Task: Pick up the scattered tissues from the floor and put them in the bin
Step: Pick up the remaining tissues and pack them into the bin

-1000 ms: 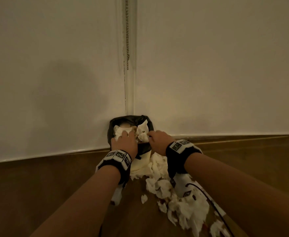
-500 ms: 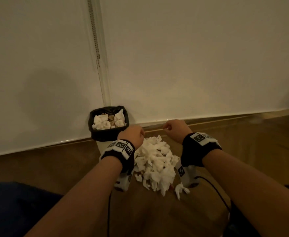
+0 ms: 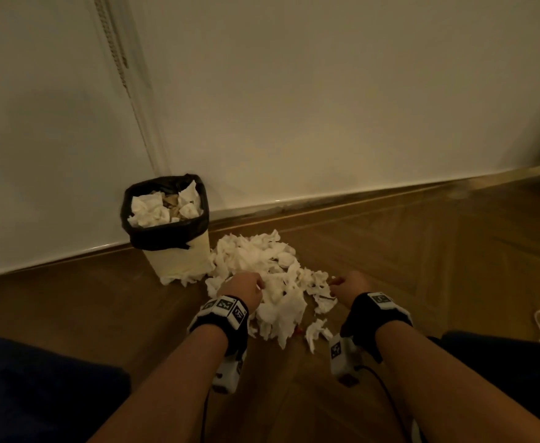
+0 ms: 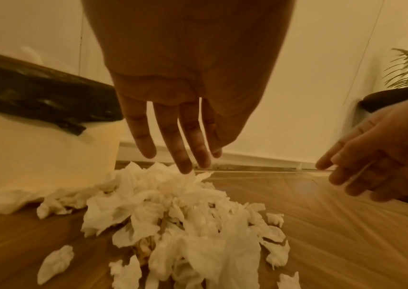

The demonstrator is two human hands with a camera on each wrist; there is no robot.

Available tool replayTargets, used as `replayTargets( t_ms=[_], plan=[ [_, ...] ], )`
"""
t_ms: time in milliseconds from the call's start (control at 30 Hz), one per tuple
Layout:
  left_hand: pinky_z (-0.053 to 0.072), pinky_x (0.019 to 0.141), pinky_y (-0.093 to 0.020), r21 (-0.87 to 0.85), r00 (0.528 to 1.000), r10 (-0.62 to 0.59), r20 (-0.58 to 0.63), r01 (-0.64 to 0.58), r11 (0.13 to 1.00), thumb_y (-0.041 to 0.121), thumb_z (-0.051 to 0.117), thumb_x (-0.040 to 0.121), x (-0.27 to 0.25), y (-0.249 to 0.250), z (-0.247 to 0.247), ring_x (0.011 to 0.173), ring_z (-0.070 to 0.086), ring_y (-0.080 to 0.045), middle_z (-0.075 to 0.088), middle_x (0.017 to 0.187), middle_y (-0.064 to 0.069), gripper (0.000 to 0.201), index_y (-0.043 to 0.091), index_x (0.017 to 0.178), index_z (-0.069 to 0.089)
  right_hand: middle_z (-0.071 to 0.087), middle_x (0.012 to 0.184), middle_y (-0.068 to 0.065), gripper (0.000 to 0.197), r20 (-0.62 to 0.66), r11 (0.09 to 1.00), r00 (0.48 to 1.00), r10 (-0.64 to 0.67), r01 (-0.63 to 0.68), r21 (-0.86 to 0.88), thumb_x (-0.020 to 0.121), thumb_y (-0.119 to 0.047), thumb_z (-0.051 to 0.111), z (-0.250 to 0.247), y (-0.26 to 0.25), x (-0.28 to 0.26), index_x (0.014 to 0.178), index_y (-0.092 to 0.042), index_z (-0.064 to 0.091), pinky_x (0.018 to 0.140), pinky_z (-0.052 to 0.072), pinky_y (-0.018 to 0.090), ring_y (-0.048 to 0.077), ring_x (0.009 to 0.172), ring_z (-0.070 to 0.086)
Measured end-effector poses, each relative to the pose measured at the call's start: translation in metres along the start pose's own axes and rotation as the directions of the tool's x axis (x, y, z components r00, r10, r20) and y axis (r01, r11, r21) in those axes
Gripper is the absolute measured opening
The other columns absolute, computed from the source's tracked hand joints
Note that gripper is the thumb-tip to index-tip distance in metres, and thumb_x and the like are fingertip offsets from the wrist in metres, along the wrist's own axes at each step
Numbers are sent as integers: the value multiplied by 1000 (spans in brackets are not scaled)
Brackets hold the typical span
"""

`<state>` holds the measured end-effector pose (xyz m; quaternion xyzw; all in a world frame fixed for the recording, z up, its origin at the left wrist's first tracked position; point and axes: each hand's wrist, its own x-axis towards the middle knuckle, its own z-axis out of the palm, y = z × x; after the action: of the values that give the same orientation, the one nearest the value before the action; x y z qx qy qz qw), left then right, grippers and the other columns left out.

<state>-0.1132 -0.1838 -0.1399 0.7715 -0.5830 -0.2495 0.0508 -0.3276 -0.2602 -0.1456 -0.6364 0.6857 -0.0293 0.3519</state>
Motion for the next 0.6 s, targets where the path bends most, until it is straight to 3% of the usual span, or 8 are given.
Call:
replayTargets(
  t_ms=[100, 267, 433, 600],
  plan=[
    [49, 92, -34, 2, 1000, 5, 7, -5, 1000, 19, 44, 95, 15, -6, 16, 107, 57, -20, 60, 119, -4, 26, 23, 115, 59, 59, 128, 9, 26, 15, 998, 998, 60, -60, 6, 93, -19, 53, 15, 17, 12, 114, -12, 66, 87, 47, 31, 26, 110, 58],
    [46, 94, -35, 1, 1000, 23, 5, -23, 1000, 21, 47, 94, 30, -11, 49, 113, 51, -20, 49, 125, -3, 20, 23, 110, 59, 61, 121, 9, 28, 71, 988, 987, 141, -145, 51, 91, -18, 56, 45, 36, 27, 119, -14, 60, 77, 46, 29, 25, 106, 59],
    [35, 105, -41, -5, 993, 114, -9, -114, 993, 28, 57, 87, 41, 1, 88, 133, 26, -23, 28, 143, 2, 16, 34, 100, 63, 60, 122, 10, 30, 113, 987, 982, 152, -156, 25, 91, -16, 56, 82, 43, 37, 120, -13, 60, 82, 48, 29, 25, 107, 60],
    [38, 99, -47, 21, 987, 155, 42, -156, 988, 32, 63, 82, 52, 7, 114, 133, 22, -28, 18, 147, 3, 31, 40, 109, 50, 40, 137, 11, 44, 75, 985, 983, 169, -165, -50, 87, -18, 61, 106, 47, 43, 129, -16, 48, 99, 45, 39, 31, 122, 47]
  ],
)
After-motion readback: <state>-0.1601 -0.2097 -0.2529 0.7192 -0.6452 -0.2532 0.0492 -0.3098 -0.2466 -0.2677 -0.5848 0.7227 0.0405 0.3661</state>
